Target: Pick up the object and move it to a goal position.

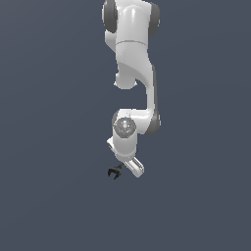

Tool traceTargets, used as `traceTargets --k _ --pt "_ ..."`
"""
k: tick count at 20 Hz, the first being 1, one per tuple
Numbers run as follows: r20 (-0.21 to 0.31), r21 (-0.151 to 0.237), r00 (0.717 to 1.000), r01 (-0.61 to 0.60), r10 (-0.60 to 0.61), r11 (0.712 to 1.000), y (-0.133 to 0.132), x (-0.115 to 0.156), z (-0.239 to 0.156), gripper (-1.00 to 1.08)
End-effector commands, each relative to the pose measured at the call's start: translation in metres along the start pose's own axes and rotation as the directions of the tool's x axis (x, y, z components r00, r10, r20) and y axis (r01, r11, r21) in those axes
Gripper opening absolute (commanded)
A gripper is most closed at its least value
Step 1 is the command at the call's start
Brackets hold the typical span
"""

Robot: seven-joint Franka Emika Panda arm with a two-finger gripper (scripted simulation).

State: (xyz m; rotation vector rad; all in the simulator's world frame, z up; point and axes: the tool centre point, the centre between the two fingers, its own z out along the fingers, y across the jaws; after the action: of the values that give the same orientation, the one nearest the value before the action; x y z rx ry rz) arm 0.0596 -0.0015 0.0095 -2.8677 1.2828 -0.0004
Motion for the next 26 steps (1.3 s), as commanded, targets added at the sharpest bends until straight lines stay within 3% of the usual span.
traceTargets --k 1,6,11,26 --pt "0.0 0.0 1.0 0.002 -0.002 1.0 -0.001 -0.001 0.002 -1.0" --pt "0.0 0.0 1.0 0.0 0.0 1.0 -0.004 -0.006 -0.002 -1.0" --pt "0.0 0.0 1.0 0.0 0.0 1.0 -0.021 -0.03 -0.008 -1.0" --pt "0.0 0.0 1.0 0.001 -0.001 1.0 -0.12 -0.166 -0.048 -1.0"
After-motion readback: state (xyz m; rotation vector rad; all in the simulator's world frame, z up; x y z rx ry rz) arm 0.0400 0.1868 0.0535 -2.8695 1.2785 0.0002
